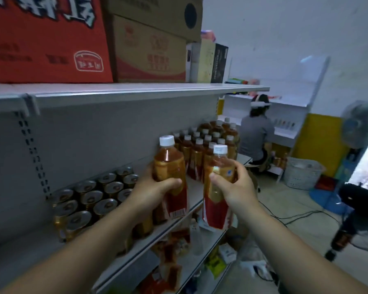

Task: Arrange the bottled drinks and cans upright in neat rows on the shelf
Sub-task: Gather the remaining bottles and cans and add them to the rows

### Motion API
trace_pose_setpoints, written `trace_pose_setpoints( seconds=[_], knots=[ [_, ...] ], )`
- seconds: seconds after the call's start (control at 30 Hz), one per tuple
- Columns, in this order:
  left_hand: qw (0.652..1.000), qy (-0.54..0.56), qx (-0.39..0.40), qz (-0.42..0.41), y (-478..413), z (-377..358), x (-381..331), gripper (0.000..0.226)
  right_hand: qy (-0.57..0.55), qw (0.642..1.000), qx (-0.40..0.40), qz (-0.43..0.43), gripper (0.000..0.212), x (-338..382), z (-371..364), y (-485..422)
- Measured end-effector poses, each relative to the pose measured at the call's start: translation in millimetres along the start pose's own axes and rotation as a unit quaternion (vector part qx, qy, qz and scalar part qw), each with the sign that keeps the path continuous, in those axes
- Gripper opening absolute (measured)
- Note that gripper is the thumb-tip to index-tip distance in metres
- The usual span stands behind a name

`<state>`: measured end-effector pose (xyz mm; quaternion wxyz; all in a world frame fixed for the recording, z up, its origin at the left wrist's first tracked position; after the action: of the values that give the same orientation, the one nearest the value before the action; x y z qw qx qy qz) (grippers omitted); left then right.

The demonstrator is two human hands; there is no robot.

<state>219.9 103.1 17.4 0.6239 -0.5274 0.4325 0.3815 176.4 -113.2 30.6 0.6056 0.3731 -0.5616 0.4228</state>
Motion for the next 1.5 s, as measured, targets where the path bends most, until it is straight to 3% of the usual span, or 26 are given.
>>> trace_pose_setpoints(
  seconds=[0.13, 0.27, 0.4, 0.5, 0.73, 0.83, 0.93, 1.0, 1.17, 1.3, 1.37, 1.47, 1.5],
  knots=[
    [0.999, -0.045, 0.004, -0.003, -52.8, -8.1, 18.0, 0.03, 0.037, 0.999, 0.007, -0.014, 0.062, -14.9, -8.9, -59.0],
    [0.996, -0.085, -0.006, 0.007, -96.4, -10.4, 41.8, 0.043, 0.065, 0.997, 0.03, -0.031, 0.065, -35.7, -21.8, -104.6],
    [0.99, -0.133, -0.015, 0.052, -137.5, -18.1, 82.3, 0.027, 0.091, 0.993, 0.07, -0.03, 0.063, -57.6, -32.2, -142.2],
    [0.98, -0.17, -0.04, 0.094, -160.4, -25.2, 115.5, 0.043, 0.115, 0.986, 0.114, -0.032, 0.061, -77.5, -40.8, -171.3],
    [0.964, -0.197, -0.097, 0.15, -185.4, -51.5, 154.5, 0.049, 0.164, 0.959, 0.233, 0.009, 0.061, -89.7, -52.6, -222.0],
    [0.961, -0.2, -0.124, 0.149, -193.7, -50.5, 170.8, 0.065, 0.208, 0.943, 0.254, 0.047, 0.07, -95.0, -53.3, -227.0],
    [0.957, -0.202, -0.147, 0.145, -204.3, -45.8, 179.9, 0.046, 0.232, 0.932, 0.269, 0.077, 0.082, -100.0, -55.4, -229.2],
    [0.96, -0.199, -0.144, 0.134, -214.9, -47.7, 179.6, 0.047, 0.238, 0.928, 0.274, 0.086, 0.084, -101.5, -57.1, -232.0],
    [0.954, -0.229, -0.163, 0.101, -236.0, -44.8, 180.3, 0.07, 0.247, 0.924, 0.274, 0.103, 0.083, -100.7, -62.7, -239.0],
    [0.966, -0.207, -0.134, 0.075, -237.8, -44.3, 182.0, 0.087, 0.258, 0.921, 0.275, 0.098, 0.086, -100.7, -69.3, -239.8],
    [0.97, -0.198, -0.115, 0.085, -230.4, -44.4, 175.0, 0.078, 0.258, 0.924, 0.264, 0.1, 0.084, -97.3, -70.9, -238.2],
    [0.959, -0.25, -0.048, 0.122, -210.4, -51.9, 161.0, 0.032, 0.301, 0.91, 0.264, 0.103, 0.084, -91.9, -75.0, -237.9],
    [0.947, -0.288, -0.011, 0.139, -201.2, -57.4, 159.3, 0.028, 0.329, 0.9, 0.268, 0.099, 0.085, -90.9, -75.8, -239.6]
  ],
)
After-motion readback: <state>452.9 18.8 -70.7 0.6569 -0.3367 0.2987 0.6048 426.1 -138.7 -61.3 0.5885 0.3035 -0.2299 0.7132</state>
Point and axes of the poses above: each hand's wrist, its own y-axis away from the middle knuckle, its own z-axis out of the back of the hand, x = y × z, the point moved 9 cm from there along -y, towards the middle knuckle, and after that the axes turned 13 degrees about -z, right-handed, at the moved point
